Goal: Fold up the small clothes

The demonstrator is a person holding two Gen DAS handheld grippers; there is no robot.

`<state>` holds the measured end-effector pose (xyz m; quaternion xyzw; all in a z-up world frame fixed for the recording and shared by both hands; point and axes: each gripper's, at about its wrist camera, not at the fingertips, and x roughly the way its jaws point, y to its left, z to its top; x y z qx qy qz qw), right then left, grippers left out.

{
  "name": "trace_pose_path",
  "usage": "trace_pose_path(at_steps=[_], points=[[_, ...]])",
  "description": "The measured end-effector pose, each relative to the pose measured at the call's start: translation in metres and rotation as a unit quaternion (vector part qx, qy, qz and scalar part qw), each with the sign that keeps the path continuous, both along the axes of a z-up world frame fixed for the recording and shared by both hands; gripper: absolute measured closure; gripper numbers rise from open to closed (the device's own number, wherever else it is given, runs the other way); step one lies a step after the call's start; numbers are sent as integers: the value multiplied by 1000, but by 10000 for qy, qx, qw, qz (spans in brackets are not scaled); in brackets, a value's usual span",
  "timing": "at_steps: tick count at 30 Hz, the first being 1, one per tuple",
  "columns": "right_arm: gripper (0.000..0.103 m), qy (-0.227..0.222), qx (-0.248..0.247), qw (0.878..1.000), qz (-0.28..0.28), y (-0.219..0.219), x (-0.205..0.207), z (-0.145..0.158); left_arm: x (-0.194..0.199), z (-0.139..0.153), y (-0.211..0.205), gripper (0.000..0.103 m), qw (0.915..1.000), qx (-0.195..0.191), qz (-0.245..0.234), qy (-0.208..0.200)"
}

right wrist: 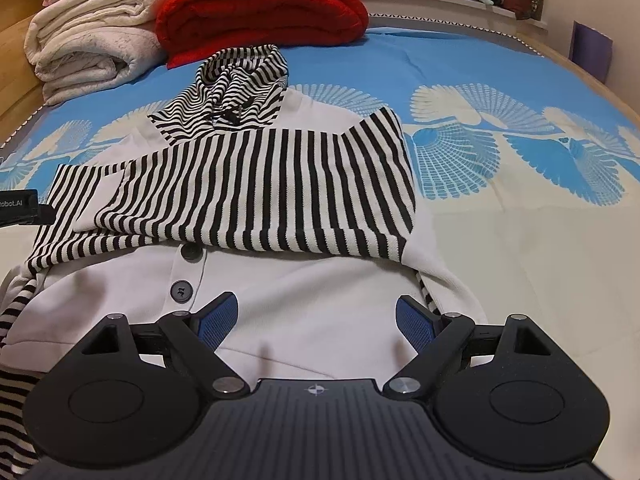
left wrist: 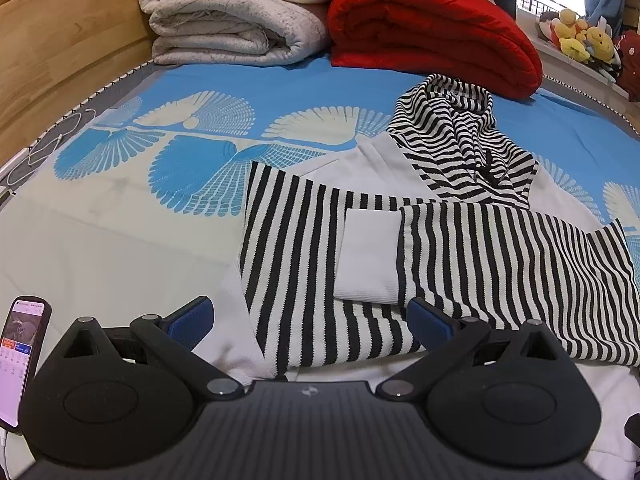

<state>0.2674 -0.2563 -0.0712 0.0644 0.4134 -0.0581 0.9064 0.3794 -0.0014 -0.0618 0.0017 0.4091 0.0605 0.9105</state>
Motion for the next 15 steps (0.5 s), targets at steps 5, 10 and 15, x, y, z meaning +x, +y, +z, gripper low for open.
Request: trace_pose_path(at_steps=[5, 10, 15], points=[[16, 6, 1, 10000, 34, 2, 0, 0, 0, 0, 1, 1, 10000, 4, 0, -13], [16, 12, 11, 10000, 36, 3, 1, 0, 0, 1, 1, 0, 10000, 0, 17, -27], [16, 31, 56, 10000, 41, 3, 2, 0, -1, 2, 1, 0, 10000, -4, 13, -30]])
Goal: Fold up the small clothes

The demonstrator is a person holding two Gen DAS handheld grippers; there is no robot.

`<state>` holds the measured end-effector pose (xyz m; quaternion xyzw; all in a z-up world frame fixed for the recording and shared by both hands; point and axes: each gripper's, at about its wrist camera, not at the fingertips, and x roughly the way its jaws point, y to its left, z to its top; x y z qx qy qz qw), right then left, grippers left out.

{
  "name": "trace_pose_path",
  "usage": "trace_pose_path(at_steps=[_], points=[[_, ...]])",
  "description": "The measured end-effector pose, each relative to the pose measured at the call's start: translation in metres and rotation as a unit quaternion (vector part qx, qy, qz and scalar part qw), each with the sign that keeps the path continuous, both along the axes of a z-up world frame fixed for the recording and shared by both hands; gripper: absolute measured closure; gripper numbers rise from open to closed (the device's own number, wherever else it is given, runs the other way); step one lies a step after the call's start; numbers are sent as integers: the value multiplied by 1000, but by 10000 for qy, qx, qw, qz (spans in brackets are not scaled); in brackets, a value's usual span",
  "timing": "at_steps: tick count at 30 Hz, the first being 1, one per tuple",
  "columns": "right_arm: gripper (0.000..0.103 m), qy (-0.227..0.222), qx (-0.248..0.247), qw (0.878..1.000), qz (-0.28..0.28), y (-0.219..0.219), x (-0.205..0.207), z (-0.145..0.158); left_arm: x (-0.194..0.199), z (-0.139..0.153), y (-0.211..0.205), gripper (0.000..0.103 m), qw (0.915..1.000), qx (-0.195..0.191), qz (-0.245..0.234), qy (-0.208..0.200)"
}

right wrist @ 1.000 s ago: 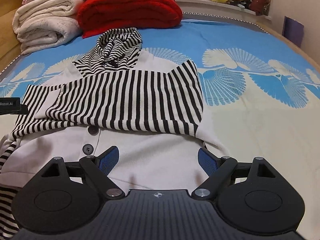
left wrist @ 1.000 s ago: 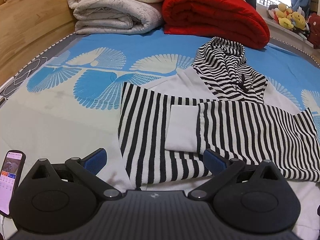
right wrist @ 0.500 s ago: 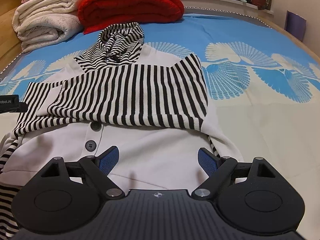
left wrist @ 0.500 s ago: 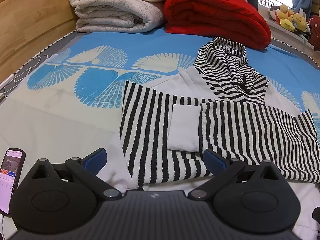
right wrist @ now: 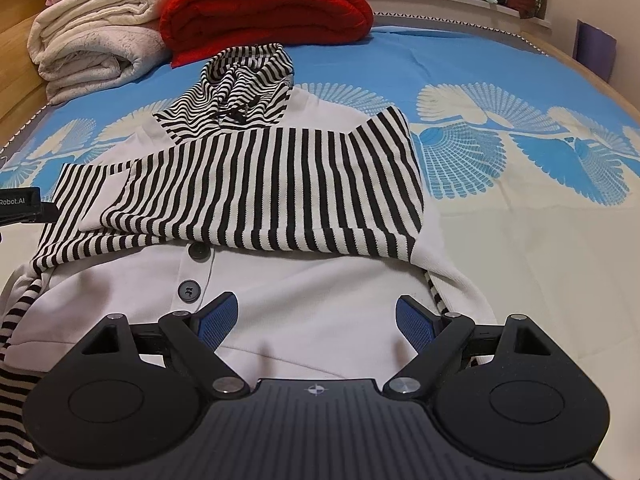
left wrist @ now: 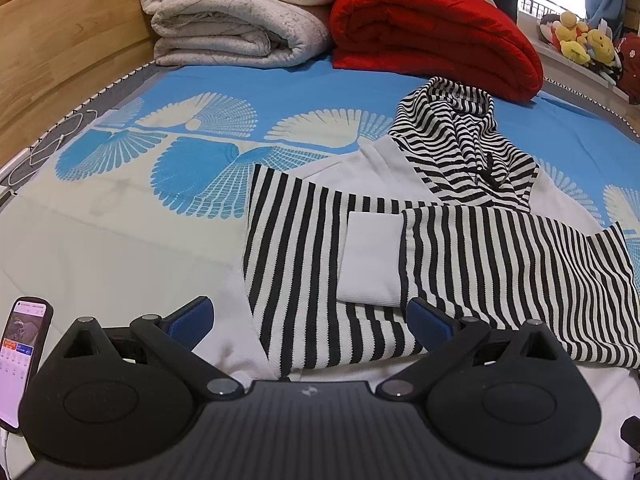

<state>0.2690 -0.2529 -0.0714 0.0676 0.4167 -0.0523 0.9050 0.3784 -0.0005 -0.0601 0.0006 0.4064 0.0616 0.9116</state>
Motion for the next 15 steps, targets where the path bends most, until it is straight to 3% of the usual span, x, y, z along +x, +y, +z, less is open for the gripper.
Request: trace_pose_path(at_steps=[8, 15], points=[[16, -32, 56, 10000, -56, -1, 1, 1, 0, 2, -1, 0, 10000, 18, 16, -23], [16, -247, 433, 9984, -282, -11, 5, 7, -1, 8, 1, 0, 10000, -26, -26, -91]])
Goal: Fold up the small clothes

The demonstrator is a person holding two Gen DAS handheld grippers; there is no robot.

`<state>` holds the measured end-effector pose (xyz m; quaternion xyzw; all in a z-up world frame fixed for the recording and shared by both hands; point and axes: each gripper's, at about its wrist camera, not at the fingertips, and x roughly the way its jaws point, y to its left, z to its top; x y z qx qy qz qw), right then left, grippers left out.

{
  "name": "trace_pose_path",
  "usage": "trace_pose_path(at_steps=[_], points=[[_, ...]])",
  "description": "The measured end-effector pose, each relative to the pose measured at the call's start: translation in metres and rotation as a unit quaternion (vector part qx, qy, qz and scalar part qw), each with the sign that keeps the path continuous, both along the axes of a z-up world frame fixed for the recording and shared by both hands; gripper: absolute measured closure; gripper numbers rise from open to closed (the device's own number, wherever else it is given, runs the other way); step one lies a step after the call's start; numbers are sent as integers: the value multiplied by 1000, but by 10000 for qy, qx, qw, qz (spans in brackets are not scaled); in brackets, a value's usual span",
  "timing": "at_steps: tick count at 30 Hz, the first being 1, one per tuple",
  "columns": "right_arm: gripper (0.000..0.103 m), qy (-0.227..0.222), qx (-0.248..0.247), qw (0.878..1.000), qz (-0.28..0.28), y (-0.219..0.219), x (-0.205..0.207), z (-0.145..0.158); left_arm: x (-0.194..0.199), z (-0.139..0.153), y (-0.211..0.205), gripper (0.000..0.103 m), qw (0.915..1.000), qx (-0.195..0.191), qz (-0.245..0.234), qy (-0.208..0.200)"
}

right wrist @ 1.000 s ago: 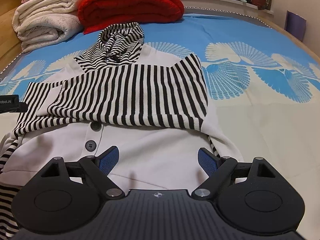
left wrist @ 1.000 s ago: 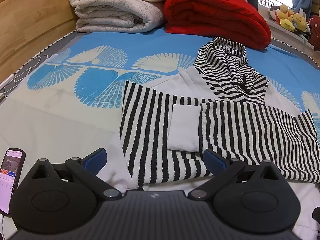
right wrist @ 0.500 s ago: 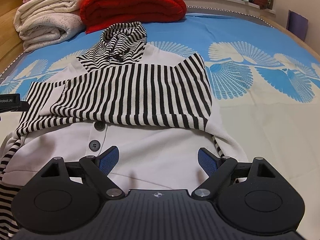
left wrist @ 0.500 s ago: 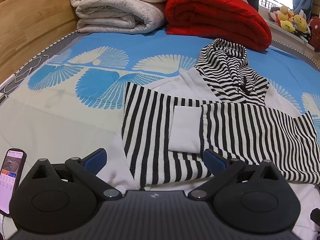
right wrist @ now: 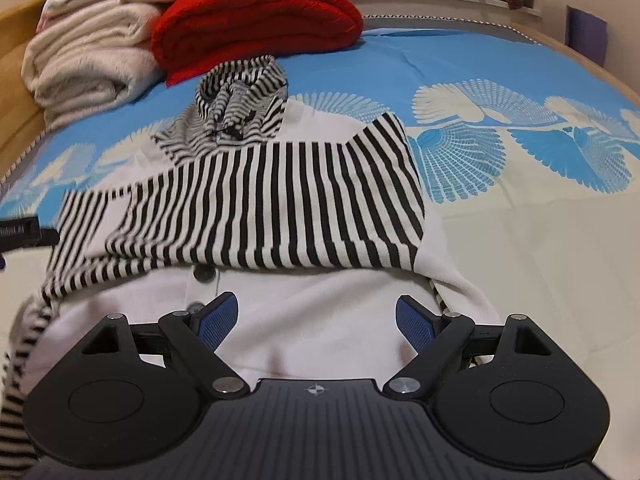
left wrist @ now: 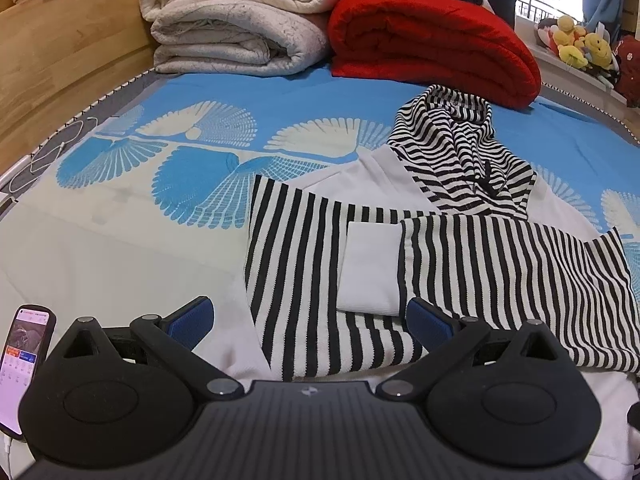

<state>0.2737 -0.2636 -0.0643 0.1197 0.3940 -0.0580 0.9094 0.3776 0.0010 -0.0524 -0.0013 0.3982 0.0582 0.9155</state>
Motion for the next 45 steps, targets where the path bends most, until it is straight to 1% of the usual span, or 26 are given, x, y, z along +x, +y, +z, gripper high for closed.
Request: trace_pose_path(at_steps=[6, 8, 10, 12, 15, 16, 18, 19, 21, 23, 25, 26, 27, 29, 31, 34, 35, 36, 37, 38, 39, 40, 41, 42, 43, 45], points=[[16, -281, 323, 9989, -212, -11, 3, 7, 3, 3, 12, 1, 10000, 20, 49, -29], [16, -391, 374, 9980, -319, -15, 3, 16, 6, 4, 20, 1, 10000, 15, 75, 18], [16, -619, 517, 9964, -265, -24, 6, 42, 9, 14, 33, 1, 10000, 14, 10, -22], [16, -988, 624, 9931, -35, -36, 18, 75, 15, 35, 52, 0, 9993, 17, -2, -376], [14, -1572, 283, 9871, 81, -47, 68, 131, 54, 69, 64, 0, 9969, 178, -153, -745], [12, -1700, 203, 9852, 88, -48, 99, 146, 72, 78, 60, 0, 9963, 263, -202, -796], [12, -1756, 246, 9841, 71, -50, 163, 157, 118, 91, 47, 0, 9943, 232, -544, -886], [11, -1710, 341, 9847, 54, -51, 198, 156, 149, 92, 36, 0, 9937, 117, -747, -829], [11, -1529, 546, 9867, 3, -51, 260, 142, 202, 83, 19, 0, 9932, -290, -941, -623], [11, -1199, 772, 9891, -361, -54, 323, 107, 256, 59, 2, 0, 9916, -845, -912, -368], [11, -799, 1105, 9879, -743, -57, 363, 69, 295, 28, -11, 0, 9886, -1297, -760, -116], [11, -600, 1304, 9856, -895, -58, 382, 47, 311, 13, -17, 0, 9874, -1422, -689, 11], [11, -394, 1452, 9834, -1018, -56, 401, 23, 327, -4, -25, 0, 9864, -1494, -669, 168], [11, -149, 1429, 9833, -1117, -44, 425, -12, 352, -30, -38, 0, 9866, -1459, -648, 339], [11, -74, 1310, 9840, -1205, -32, 443, -32, 370, -48, -49, 0, 9875, -1375, -650, 410], [10, -156, 1216, 9841, -1285, -10, 466, -57, 387, -71, -62, 2, 9876, -1228, -792, 569], [13, -178, 1102, 9876, -1105, -1, 472, -65, 389, -78, -69, 17, 9901, -945, -879, 557], [21, -113, 844, 9928, -840, 8, 478, -70, 388, -79, -78, 56, 9936, -422, -989, 346], [70, -115, 461, 9972, -569, 17, 482, -70, 386, -79, -86, 83, 9920, -159, -1233, 223], [98, -133, 15, 9995, -272, 28, 483, -67, 385, -75, -84, 97, 9898, -420, -1340, 233], [98, -324, -1, 9992, -242, 29, 478, -58, 384, -66, -76, 97, 9881, -870, -1254, 199], [98, -543, 89, 9983, -198, 27, 472, -47, 381, -56, -69, 97, 9867, -1128, -1163, 110], [98, -857, 204, 9960, -148, 23, 459, -29, 372, -39, -60, 97, 9826, -1393, -1228, -112], [99, -1138, 299, 9930, -25, 18, 443, -13, 357, -20, -52, 97, 9772, -1517, -1420, -426], [99, -1494, 295, 9879, 281, 13, 416, 9, 338, -3, -44, 97, 9724, -1533, -1625, -676], [98, -2005, 170, 9751, 934, 5, 355, 37, 288, 23, -26, 97, 9614, -1393, -2094, -1117]])
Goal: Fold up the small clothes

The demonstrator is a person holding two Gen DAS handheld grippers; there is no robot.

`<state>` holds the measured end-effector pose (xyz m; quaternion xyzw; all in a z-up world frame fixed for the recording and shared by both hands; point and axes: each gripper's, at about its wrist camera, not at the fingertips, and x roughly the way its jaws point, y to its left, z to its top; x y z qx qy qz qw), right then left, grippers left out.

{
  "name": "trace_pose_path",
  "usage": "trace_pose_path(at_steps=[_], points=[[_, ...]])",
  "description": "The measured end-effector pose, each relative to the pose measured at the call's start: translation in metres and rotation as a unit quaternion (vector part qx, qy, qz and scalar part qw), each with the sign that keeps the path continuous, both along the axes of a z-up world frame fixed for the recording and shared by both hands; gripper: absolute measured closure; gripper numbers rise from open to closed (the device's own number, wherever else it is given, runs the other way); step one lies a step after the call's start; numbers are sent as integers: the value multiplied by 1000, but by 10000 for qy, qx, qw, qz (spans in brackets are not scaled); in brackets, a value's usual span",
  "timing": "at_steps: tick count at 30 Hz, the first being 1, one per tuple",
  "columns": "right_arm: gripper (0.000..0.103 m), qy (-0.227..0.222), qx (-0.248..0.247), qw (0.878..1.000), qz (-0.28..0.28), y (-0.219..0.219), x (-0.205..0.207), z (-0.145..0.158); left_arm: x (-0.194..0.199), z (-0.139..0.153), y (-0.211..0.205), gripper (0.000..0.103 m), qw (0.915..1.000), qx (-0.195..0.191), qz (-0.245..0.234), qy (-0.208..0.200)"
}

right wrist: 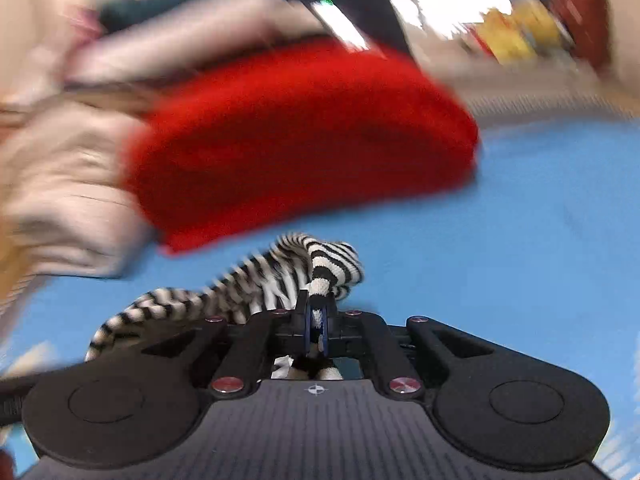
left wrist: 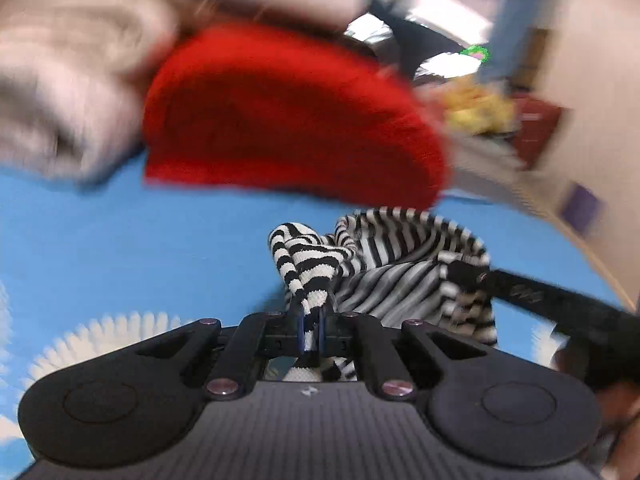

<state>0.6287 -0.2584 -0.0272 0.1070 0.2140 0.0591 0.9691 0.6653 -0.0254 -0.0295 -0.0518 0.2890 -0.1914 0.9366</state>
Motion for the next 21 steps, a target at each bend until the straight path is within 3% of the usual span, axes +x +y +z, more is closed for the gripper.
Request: trace_pose_path(at_steps=[2, 4, 5, 6, 7, 8, 10, 12, 15, 18, 21], points=[[98, -334, -414, 9964, 655, -12, -91, 11, -62, 3, 22, 95, 9988, 326, -299, -228], [93, -119, -621, 9902, 1244, -28, -177, -6, -128, -15, 45, 89, 9952, 770, -605, -73], [71, 305, -762, 9869, 1391, -34, -209, -21, -155, -29, 56, 67, 9927, 959, -716, 139], [53, 944, -965, 9819, 1325, -42, -240, -42, -180, -44, 70, 28, 9898, 1146, -717, 460], [30, 1427, -1094, 9777, 1081, -51, -265, -60, -205, -59, 89, 15, 9871, 1266, -560, 802], [29, 1708, -1150, 9749, 844, -61, -285, -73, -223, -68, 106, 10, 9874, 1216, -374, 942], [31, 1844, -1025, 9768, 371, -81, -306, -79, -240, -75, 134, 10, 9874, 985, -133, 1232], [31, 1732, -670, 9826, -92, -97, -309, -70, -239, -67, 158, 10, 9899, 403, 258, 1335], [30, 1408, 272, 9892, -292, -101, -293, -49, -226, -45, 168, 9, 9906, -473, 431, 1213], [30, 1291, 860, 9879, 51, -88, -266, -35, -205, -31, 147, 6, 9934, -543, 213, 992], [27, 1224, 1247, 9845, 179, -77, -226, -30, -166, -34, 112, 0, 9937, -413, 27, 1042]])
